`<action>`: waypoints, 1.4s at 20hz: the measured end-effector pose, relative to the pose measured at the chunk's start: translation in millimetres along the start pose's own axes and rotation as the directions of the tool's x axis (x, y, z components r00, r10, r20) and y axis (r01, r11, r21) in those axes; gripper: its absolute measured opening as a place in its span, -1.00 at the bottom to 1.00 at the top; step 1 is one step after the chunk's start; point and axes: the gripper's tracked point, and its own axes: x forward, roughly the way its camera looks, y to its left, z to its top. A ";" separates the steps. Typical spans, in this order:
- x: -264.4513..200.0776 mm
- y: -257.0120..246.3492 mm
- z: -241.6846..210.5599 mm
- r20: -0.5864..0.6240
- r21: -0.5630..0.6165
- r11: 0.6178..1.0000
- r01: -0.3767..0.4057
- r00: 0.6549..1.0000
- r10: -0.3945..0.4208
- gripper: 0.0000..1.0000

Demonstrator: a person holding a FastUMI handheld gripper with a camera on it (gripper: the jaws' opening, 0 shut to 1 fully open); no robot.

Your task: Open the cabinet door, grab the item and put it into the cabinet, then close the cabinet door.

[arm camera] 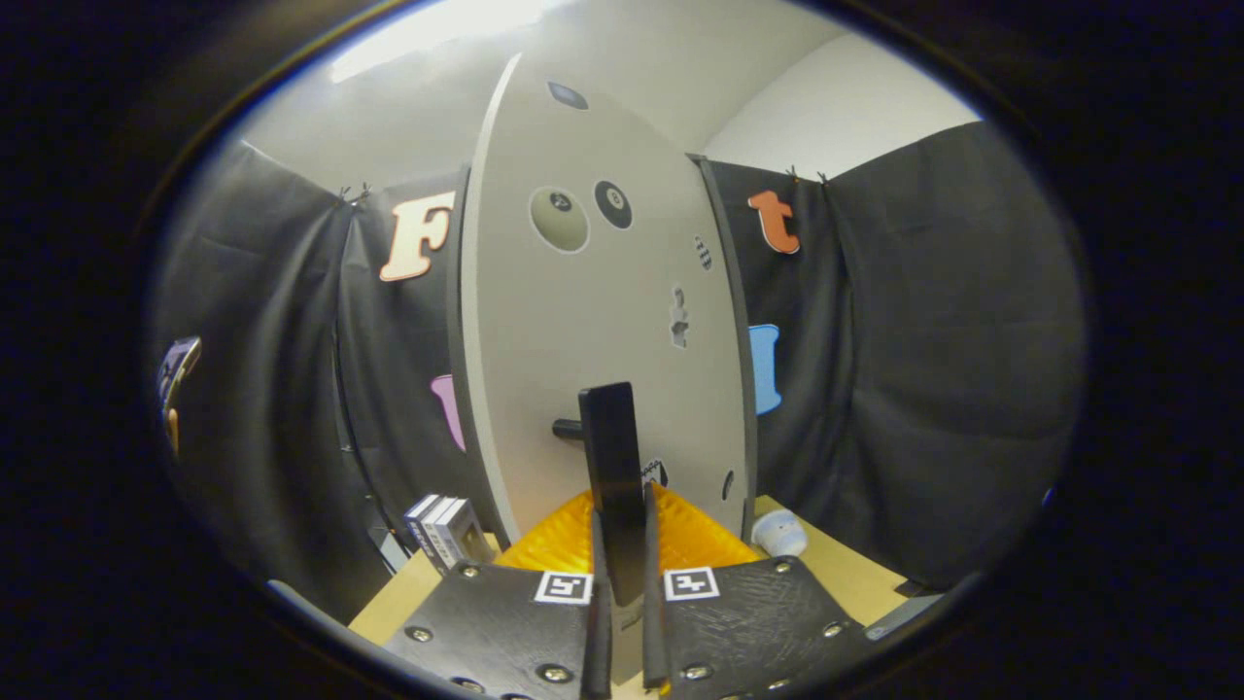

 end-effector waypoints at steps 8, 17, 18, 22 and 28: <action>-23.5 -61.0 2.6 -0.080 0.047 0.998 0.041 0.996 -0.037 -0.76; -34.4 -128.2 17.5 -0.091 0.055 0.996 0.077 0.993 -0.072 -0.76; -36.7 -134.7 25.0 -0.074 0.061 0.995 0.074 0.995 -0.069 -0.76; -40.7 -174.4 25.1 -0.066 0.060 0.991 0.123 0.991 -0.119 -0.77; -54.0 -221.8 31.7 -0.036 -0.007 0.969 0.248 0.968 -0.248 -0.89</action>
